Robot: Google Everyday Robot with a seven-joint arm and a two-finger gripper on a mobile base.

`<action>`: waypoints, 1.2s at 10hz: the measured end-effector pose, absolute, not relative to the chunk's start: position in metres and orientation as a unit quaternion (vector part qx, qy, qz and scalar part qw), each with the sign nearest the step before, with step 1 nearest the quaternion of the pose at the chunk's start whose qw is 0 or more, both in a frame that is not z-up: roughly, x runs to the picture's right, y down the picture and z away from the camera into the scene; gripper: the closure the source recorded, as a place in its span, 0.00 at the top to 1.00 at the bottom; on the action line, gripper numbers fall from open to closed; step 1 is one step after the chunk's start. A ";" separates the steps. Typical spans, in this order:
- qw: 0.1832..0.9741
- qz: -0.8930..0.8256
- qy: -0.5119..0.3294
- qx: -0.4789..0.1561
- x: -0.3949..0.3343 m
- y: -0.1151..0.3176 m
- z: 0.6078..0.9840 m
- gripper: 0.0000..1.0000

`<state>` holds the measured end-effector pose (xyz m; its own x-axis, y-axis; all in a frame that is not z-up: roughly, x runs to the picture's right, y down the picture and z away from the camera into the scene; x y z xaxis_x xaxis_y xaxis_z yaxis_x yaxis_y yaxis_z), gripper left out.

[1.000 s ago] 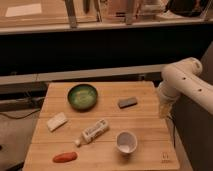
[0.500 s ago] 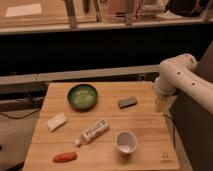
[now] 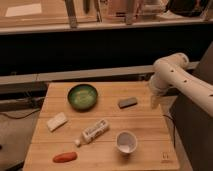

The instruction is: Push the eraser across the table

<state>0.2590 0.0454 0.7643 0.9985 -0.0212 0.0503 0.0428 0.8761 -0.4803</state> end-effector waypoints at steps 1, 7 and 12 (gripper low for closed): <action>0.968 -0.020 -0.026 -0.248 0.254 0.044 0.772 0.80; 0.969 -0.024 -0.037 -0.245 0.246 0.043 0.799 0.80; 0.968 -0.027 -0.039 -0.246 0.241 0.040 0.819 0.80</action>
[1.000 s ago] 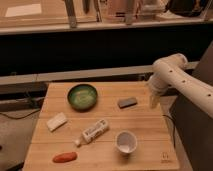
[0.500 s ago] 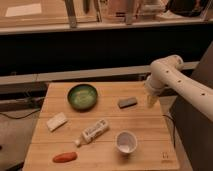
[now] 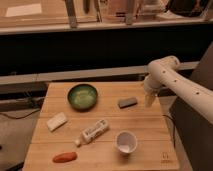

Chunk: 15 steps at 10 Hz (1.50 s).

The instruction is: Push the eraser across the table

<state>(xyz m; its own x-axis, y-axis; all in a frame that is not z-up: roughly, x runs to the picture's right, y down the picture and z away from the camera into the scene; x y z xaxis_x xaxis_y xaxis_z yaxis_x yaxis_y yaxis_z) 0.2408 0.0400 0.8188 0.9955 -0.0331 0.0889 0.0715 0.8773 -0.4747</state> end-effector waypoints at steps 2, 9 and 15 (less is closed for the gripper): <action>0.968 -0.028 -0.041 -0.247 0.239 0.039 0.823 0.80; 0.966 -0.036 -0.048 -0.251 0.226 0.039 0.850 0.65; 0.964 -0.032 -0.053 -0.257 0.213 0.046 0.880 0.05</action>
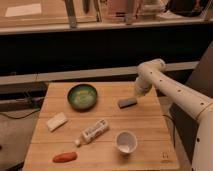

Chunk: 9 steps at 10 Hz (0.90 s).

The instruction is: Push the eraser across the table

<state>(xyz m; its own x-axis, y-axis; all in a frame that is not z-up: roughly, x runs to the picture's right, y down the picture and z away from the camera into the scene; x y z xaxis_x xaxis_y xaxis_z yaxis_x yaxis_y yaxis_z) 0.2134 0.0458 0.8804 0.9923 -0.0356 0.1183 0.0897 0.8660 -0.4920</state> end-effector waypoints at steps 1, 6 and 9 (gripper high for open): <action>0.964 -0.032 -0.056 -0.259 0.218 0.047 0.888 0.01; 0.959 -0.049 -0.055 -0.274 0.227 0.062 0.918 0.00; 0.956 -0.068 -0.057 -0.281 0.225 0.069 0.930 0.00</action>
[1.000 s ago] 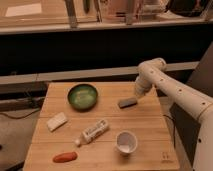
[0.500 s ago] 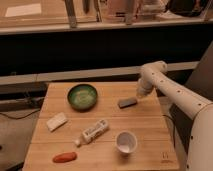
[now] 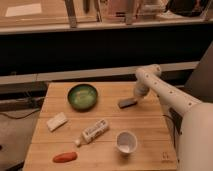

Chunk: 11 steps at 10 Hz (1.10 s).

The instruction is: Push the eraser across the table

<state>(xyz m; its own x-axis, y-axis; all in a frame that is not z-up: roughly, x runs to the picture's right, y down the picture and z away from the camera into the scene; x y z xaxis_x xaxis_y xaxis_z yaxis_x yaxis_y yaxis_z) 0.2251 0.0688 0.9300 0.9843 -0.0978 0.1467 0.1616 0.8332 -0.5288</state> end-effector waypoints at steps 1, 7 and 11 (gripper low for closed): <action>0.955 -0.074 -0.056 -0.283 0.226 0.072 0.930 0.00; 0.944 -0.141 -0.062 -0.293 0.145 0.088 0.924 0.00; 0.942 -0.146 -0.063 -0.294 0.141 0.089 0.923 0.00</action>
<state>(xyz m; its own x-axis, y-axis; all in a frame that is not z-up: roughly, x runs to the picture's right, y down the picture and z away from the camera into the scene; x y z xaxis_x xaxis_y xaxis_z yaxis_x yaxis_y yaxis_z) 0.1407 0.0888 0.9226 0.9493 -0.2386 0.2046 0.3127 0.7840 -0.5363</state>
